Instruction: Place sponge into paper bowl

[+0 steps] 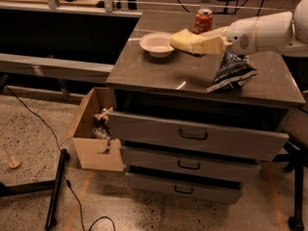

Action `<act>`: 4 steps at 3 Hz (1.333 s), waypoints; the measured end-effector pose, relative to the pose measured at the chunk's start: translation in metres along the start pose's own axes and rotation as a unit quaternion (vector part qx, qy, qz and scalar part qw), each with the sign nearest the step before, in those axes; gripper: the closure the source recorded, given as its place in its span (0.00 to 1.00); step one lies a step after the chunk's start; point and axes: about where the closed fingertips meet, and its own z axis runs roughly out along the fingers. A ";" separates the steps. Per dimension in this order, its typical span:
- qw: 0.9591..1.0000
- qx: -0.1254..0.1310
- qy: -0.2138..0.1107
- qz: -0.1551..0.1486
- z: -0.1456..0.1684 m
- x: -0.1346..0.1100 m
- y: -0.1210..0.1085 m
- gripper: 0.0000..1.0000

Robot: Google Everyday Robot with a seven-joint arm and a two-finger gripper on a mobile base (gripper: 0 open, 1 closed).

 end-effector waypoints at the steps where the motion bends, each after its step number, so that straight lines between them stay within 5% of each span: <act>1: 1.000 0.016 -0.012 -0.013 0.011 -0.029 -0.022 1.00; 4: 0.999 0.018 -0.002 -0.036 0.089 -0.046 -0.072 1.00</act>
Offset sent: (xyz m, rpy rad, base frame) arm 0.1004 0.0242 0.0317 -0.0487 -0.0709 -0.0178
